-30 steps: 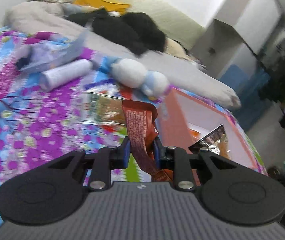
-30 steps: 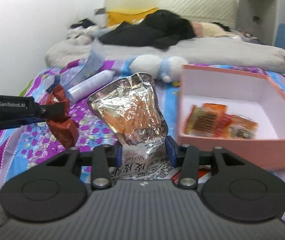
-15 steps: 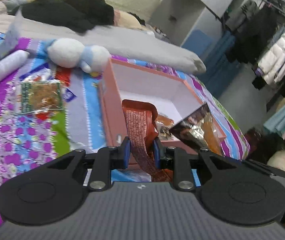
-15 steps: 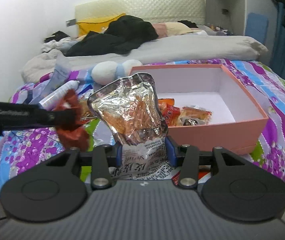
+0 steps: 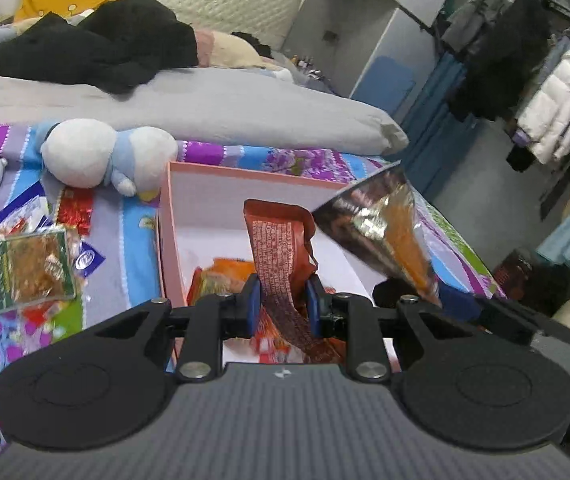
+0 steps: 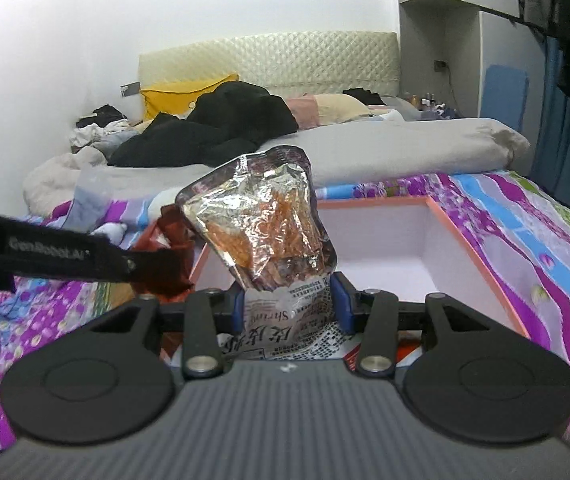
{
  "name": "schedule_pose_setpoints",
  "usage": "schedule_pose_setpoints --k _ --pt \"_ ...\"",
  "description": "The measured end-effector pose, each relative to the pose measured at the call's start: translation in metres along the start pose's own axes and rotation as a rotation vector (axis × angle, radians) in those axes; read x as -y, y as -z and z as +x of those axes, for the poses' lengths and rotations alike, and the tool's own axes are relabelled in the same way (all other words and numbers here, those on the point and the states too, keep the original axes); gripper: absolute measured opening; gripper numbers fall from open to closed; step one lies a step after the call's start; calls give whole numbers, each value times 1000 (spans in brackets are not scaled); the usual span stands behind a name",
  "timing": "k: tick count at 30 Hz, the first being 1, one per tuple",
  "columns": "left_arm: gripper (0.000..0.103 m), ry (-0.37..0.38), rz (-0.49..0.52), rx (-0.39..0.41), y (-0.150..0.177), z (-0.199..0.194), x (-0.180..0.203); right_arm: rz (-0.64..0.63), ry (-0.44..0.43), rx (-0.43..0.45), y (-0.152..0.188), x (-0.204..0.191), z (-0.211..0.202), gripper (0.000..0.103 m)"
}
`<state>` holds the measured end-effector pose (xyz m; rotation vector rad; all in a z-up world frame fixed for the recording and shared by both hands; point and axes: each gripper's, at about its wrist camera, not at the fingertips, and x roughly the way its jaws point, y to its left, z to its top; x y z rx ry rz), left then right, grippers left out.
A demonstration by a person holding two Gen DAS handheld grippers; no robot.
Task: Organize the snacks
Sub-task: 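Open the right tool over the pink box while the left tool drops the red packet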
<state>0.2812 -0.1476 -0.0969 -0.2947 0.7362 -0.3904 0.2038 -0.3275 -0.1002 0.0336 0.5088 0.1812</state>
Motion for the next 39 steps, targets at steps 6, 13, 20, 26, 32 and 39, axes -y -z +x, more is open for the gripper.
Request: schedule_pose_setpoints --k 6,13,20,26,32,39 --pt "27 -45 -61 -54 -27 49 -20 2 32 -41 -15 30 50 46" --pt "27 -104 -92 -137 -38 87 -38 33 22 -147 -2 62 84 47" --pt "63 -130 -83 -161 -32 86 -43 65 23 -212 14 74 98 78" --pt "70 -151 -27 -121 -29 74 -34 75 13 -210 17 72 93 83" --pt "70 -138 -16 -87 -25 59 -32 86 2 -178 16 68 82 83" --pt "70 -95 52 27 -16 19 -22 43 33 -108 16 50 54 83"
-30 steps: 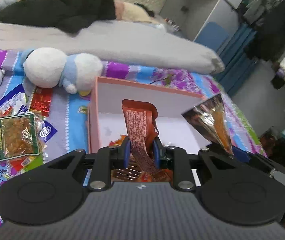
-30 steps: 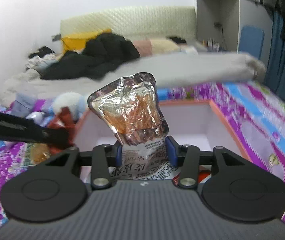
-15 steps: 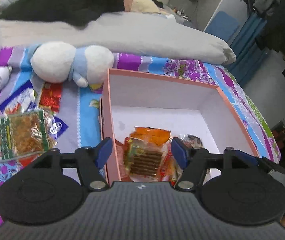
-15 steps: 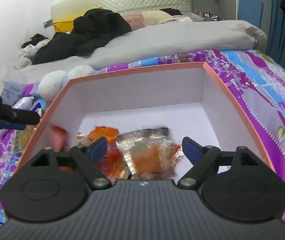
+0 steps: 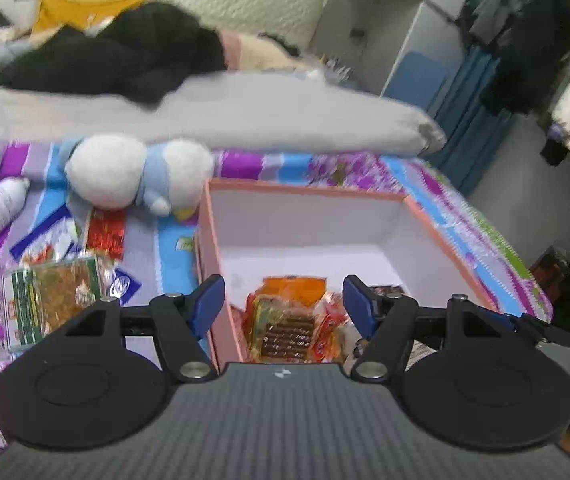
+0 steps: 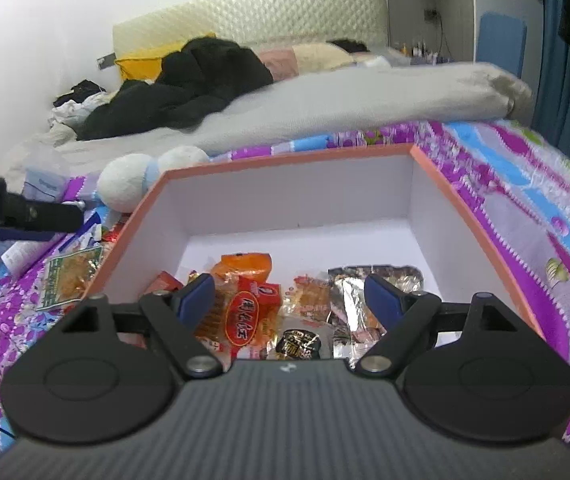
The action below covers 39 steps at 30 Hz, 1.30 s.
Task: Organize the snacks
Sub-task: 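Withdraw both open tools from the pink box toward the loose snacks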
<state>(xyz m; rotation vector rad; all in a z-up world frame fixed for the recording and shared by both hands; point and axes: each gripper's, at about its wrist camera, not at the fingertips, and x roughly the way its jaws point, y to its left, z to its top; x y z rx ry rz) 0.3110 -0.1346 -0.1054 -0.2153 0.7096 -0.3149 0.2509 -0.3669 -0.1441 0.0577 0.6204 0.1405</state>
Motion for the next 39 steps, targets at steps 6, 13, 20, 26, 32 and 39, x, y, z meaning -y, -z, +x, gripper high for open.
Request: schedule_pose_setpoints --k 6,13,20,26,32,39 --pt "70 6 8 60 9 -31 -1 7 20 64 8 -14 -26 83" --pt "70 -12 19 101 27 -67 -6 15 -14 127 20 -41 -56 83" --pt "70 -46 12 131 50 -105 -26 19 -61 163 30 -68 -78 83" --pt "70 -68 -10 142 66 -136 -48 24 -83 172 39 -93 -90 83" --pt "70 -88 -10 137 87 -157 -66 5 -129 144 54 -121 -97 83" --pt "70 -129 -21 131 112 -171 -84 -27 -155 119 70 -143 -110 83"
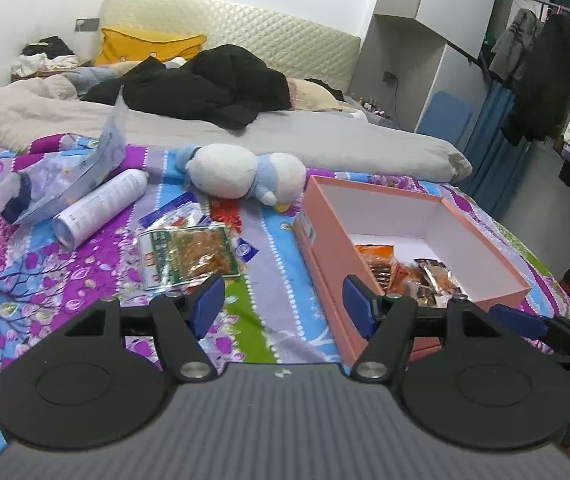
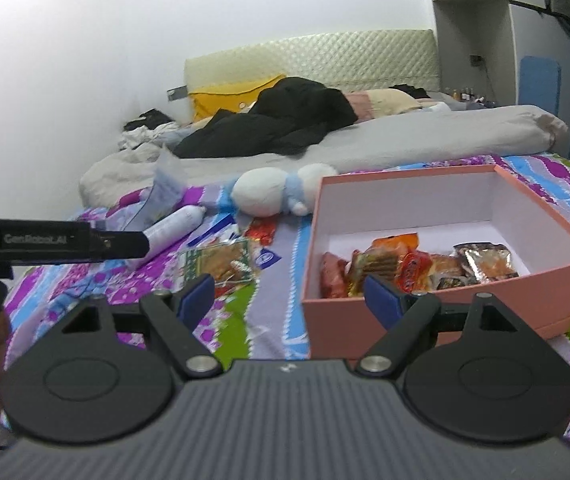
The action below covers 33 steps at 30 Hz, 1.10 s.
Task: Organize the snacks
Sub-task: 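Withdraw both open tools from the pink box toward the loose snacks, then grasp the green-labelled pickled snack packet with the left tool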
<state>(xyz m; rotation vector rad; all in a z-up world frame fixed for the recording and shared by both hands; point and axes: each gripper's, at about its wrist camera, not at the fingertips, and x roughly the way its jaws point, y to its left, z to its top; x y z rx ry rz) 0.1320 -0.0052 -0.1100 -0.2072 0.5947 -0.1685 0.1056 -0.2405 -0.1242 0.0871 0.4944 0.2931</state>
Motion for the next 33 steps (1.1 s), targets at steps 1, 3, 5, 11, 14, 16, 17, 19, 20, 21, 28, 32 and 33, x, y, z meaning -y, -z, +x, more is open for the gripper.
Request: schedule_pose_setpoints --k 1,3,5,11,14,16,17,19,20,21,28,32,33 --pt "70 -6 3 0 2 -1 -2 -6 -1 -3 2 -3 -1 83" --pt "70 -6 -5 -2 8 -5 -9 -7 -3 -14 7 -8 -5 83" --pt "70 4 -26 -9 12 -9 -18 -16 -10 -27 12 -14 -6 83" --pt "70 8 -65 -23 26 -19 -38 -9 -13 -51 25 -32 -5 83" --pt "70 15 -77 -32 31 -21 -47 -11 -17 -52 25 -40 0 83" --pt "70 13 -82 -36 33 -21 -52 -14 -17 -50 25 -44 3 83" --pt "70 12 -91 -41 34 -20 -53 -13 -18 -51 25 -46 4 83" --pt "70 29 -111 -41 34 -18 -54 -15 -28 -52 26 -48 7 83" --pt "70 33 -113 -37 34 -17 -54 -16 -28 -53 26 -49 9 83" --pt "70 25 -111 -39 34 -14 -54 -15 -28 -55 26 -50 12 83" --pt "70 8 -119 -48 32 15 -62 -34 -30 -61 23 -58 33 83" --pt "70 -18 -142 -52 32 32 -74 -42 -29 -35 13 -60 47 83" --pt "70 -25 -151 -56 32 37 -78 -42 -31 -26 10 -61 50 83"
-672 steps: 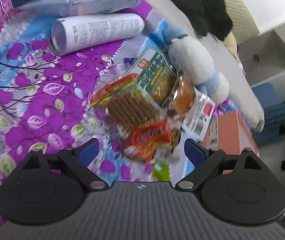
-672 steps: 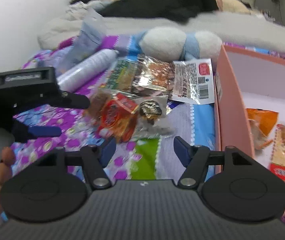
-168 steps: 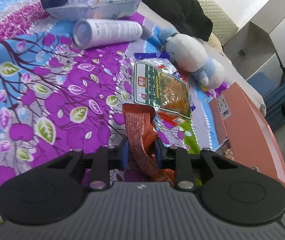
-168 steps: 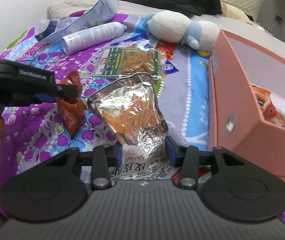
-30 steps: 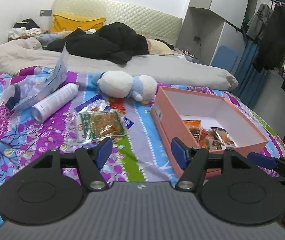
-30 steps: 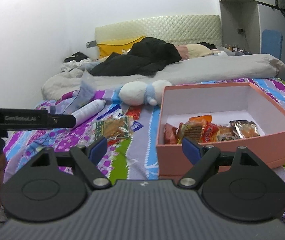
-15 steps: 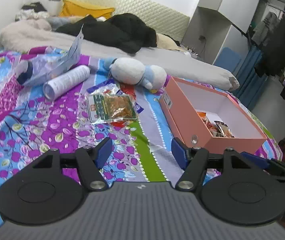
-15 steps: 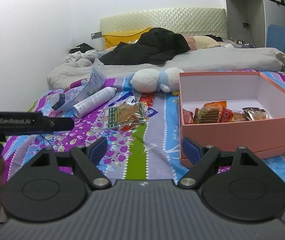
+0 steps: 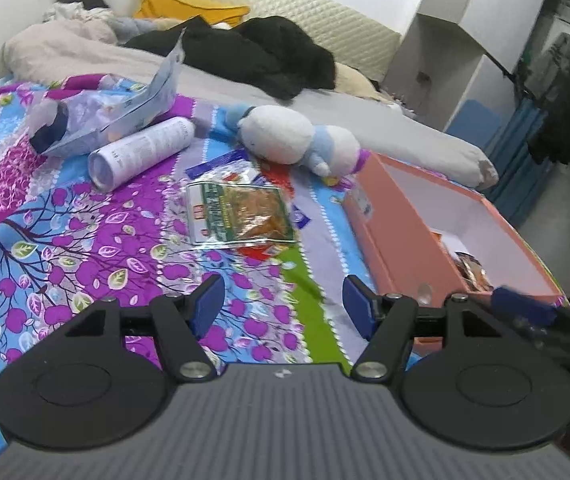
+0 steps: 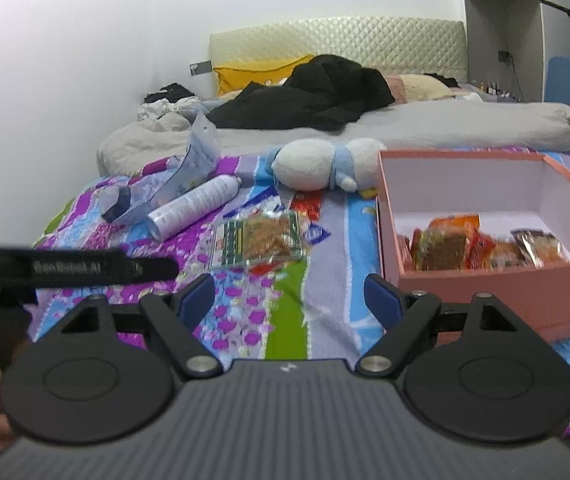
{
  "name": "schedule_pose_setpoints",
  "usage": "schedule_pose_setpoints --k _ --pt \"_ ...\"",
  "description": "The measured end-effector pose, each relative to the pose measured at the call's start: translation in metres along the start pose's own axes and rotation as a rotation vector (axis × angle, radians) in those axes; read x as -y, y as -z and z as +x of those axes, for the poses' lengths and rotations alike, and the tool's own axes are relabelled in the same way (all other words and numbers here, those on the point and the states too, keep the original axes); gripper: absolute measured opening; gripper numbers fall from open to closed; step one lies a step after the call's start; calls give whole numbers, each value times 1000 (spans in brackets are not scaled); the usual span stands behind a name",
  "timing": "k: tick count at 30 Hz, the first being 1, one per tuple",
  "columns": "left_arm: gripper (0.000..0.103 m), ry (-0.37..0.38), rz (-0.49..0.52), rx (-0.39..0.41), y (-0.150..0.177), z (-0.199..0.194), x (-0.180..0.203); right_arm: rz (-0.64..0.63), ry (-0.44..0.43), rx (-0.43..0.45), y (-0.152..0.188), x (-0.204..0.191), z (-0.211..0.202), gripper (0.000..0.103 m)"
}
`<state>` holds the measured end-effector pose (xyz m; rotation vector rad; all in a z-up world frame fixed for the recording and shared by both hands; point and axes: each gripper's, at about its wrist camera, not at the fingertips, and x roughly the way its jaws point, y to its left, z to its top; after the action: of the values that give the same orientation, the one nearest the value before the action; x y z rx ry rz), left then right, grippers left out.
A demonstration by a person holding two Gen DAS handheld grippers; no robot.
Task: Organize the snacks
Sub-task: 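Grasp the green-labelled pickled snack packet with the left tool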
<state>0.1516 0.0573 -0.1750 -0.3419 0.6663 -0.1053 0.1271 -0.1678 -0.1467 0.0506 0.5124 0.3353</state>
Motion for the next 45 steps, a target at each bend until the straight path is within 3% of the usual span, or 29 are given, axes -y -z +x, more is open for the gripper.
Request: schedule_pose_setpoints --k 14,21,26,34,38,42,45 --pt "70 -85 -174 40 -15 88 -54 55 -34 15 -25 -4 98 83" --pt "70 -109 -206 -11 -22 143 -89 100 -24 -40 -26 1 157 83" --pt "70 -81 -180 -13 -28 170 -101 132 -25 -61 -31 5 198 83" --pt "68 -9 -107 -32 -45 203 -104 175 45 -90 -42 20 268 81" --pt "63 29 -91 -49 -47 212 -104 198 61 -125 -47 26 300 80" --pt "62 22 -40 -50 -44 214 -98 193 60 -161 -46 24 327 77" --pt "53 21 -53 -39 -42 217 -100 199 56 -161 -45 26 338 77"
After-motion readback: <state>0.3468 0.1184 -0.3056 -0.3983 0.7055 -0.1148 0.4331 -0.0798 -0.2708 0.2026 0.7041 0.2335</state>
